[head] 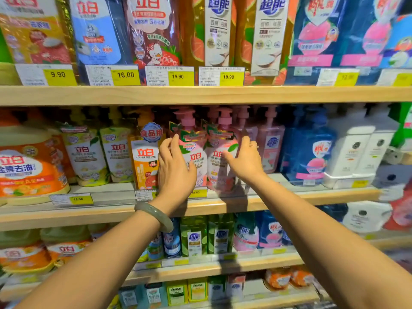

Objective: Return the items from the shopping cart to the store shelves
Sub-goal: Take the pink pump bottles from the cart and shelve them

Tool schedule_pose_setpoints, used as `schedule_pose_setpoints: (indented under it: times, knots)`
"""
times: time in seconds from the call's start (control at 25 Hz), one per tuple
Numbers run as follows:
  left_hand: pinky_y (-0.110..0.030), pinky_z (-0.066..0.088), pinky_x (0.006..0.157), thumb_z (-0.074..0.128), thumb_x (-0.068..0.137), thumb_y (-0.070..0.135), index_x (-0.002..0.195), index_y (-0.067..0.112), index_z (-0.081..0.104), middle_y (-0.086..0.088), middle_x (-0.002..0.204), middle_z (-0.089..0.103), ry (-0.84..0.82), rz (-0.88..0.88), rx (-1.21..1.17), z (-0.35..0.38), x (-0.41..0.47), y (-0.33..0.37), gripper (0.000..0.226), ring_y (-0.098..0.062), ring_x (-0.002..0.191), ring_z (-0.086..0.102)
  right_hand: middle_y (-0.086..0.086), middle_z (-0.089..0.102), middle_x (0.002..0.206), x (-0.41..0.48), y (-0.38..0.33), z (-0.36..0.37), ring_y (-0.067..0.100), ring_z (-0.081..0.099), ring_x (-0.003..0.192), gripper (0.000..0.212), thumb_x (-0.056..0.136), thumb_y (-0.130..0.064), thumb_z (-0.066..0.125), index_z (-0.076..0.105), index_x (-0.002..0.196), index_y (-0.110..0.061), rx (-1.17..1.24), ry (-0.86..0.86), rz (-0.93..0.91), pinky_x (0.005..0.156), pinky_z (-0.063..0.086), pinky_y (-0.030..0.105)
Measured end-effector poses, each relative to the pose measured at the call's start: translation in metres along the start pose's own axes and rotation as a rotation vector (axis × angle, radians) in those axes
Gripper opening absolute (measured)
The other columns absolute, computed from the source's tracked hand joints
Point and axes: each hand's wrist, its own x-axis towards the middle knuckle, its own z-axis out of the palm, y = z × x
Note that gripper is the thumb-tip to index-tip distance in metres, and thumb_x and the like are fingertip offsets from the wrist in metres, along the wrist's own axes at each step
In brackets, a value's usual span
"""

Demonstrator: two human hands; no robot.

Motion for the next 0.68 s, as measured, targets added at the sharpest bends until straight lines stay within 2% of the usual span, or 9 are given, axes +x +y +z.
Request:
schedule_pose_setpoints:
  times: [0.08, 0.12, 0.24, 0.36, 0.44, 0.48, 0.52, 0.6, 0.68]
  knots:
    - [-0.038, 0.037, 0.100, 0.059, 0.084, 0.013, 0.143, 0.008, 0.024, -0.013, 0.141, 0.024, -0.001, 0.038, -0.026, -0.001, -0.013, -0.003, 0.069, -0.030, 0.129, 0.030, 0.019, 0.025, 0.148, -0.029, 0.019, 0.008, 0.036, 0.038, 0.131, 0.078, 0.090, -0.035, 0.059, 0.015, 0.149, -0.010, 0.019, -0.005, -0.006, 0.103, 0.038, 0.042]
    - [-0.037, 0.036, 0.099, 0.059, 0.083, 0.013, 0.140, 0.007, 0.027, -0.013, 0.137, 0.026, -0.017, 0.051, -0.030, 0.001, -0.020, -0.003, 0.066, -0.030, 0.127, 0.030, 0.016, 0.021, 0.150, -0.045, 0.029, 0.010, 0.034, 0.035, 0.134, 0.079, 0.090, -0.032, 0.059, 0.011, 0.151, -0.013, -0.001, 0.002, 0.016, 0.106, 0.036, 0.042]
    - [-0.038, 0.034, 0.098, 0.057, 0.083, 0.014, 0.132, 0.009, 0.034, -0.013, 0.131, 0.029, -0.167, 0.067, -0.044, 0.018, -0.045, 0.003, 0.054, -0.030, 0.124, 0.029, 0.014, 0.024, 0.147, -0.096, 0.066, 0.008, 0.034, 0.038, 0.130, 0.068, 0.090, -0.027, 0.059, 0.024, 0.147, -0.015, -0.046, -0.014, 0.103, 0.102, 0.039, 0.042]
    - [-0.041, 0.039, 0.093, 0.053, 0.086, 0.014, 0.118, 0.012, 0.046, -0.011, 0.123, 0.041, -0.436, 0.071, -0.106, 0.048, -0.084, 0.007, 0.033, -0.030, 0.115, 0.042, 0.015, 0.031, 0.140, -0.159, 0.121, -0.006, 0.037, 0.048, 0.120, 0.059, 0.089, -0.029, 0.060, 0.035, 0.139, -0.011, -0.101, -0.201, 0.309, 0.100, 0.041, 0.040]
    - [-0.035, 0.044, 0.080, 0.047, 0.088, 0.013, 0.107, 0.014, 0.056, -0.009, 0.113, 0.056, -0.622, 0.071, -0.162, 0.071, -0.123, 0.008, 0.021, -0.029, 0.099, 0.055, 0.010, 0.044, 0.127, -0.212, 0.167, -0.015, 0.033, 0.052, 0.118, 0.045, 0.088, -0.034, 0.059, 0.049, 0.127, -0.014, -0.122, -0.426, 0.466, 0.097, 0.041, 0.037]
    - [-0.033, 0.042, 0.075, 0.045, 0.089, 0.012, 0.104, 0.015, 0.058, -0.009, 0.107, 0.060, -0.713, 0.074, -0.173, 0.080, -0.141, 0.008, 0.020, -0.028, 0.092, 0.057, 0.010, 0.051, 0.118, -0.239, 0.189, -0.018, 0.030, 0.055, 0.111, 0.035, 0.088, -0.036, 0.057, 0.055, 0.117, -0.015, -0.144, -0.552, 0.527, 0.090, 0.043, 0.034]
    - [-0.032, 0.040, 0.072, 0.045, 0.091, 0.012, 0.102, 0.014, 0.058, -0.010, 0.101, 0.062, -0.841, 0.073, -0.187, 0.090, -0.161, 0.010, 0.017, -0.028, 0.085, 0.056, 0.012, 0.058, 0.111, -0.269, 0.202, -0.025, 0.026, 0.058, 0.100, 0.030, 0.091, -0.036, 0.054, 0.060, 0.111, -0.013, -0.184, -0.698, 0.595, 0.081, 0.043, 0.031]
    - [-0.032, 0.038, 0.069, 0.049, 0.093, 0.014, 0.094, 0.015, 0.051, -0.010, 0.084, 0.058, -1.200, 0.028, -0.242, 0.102, -0.200, 0.022, 0.003, -0.025, 0.075, 0.052, 0.013, 0.060, 0.094, -0.327, 0.216, -0.045, 0.019, 0.052, 0.081, 0.028, 0.098, -0.031, 0.047, 0.064, 0.093, -0.010, -0.281, -0.949, 0.695, 0.066, 0.038, 0.024]
    - [-0.028, 0.039, 0.068, 0.052, 0.094, 0.017, 0.088, 0.015, 0.050, -0.008, 0.080, 0.054, -1.510, 0.109, -0.200, 0.113, -0.228, 0.041, 0.007, -0.021, 0.075, 0.051, 0.004, 0.052, 0.084, -0.368, 0.218, -0.072, 0.014, 0.048, 0.078, 0.029, 0.100, -0.025, 0.044, 0.062, 0.088, -0.005, -0.307, -0.978, 0.715, 0.065, 0.036, 0.015]
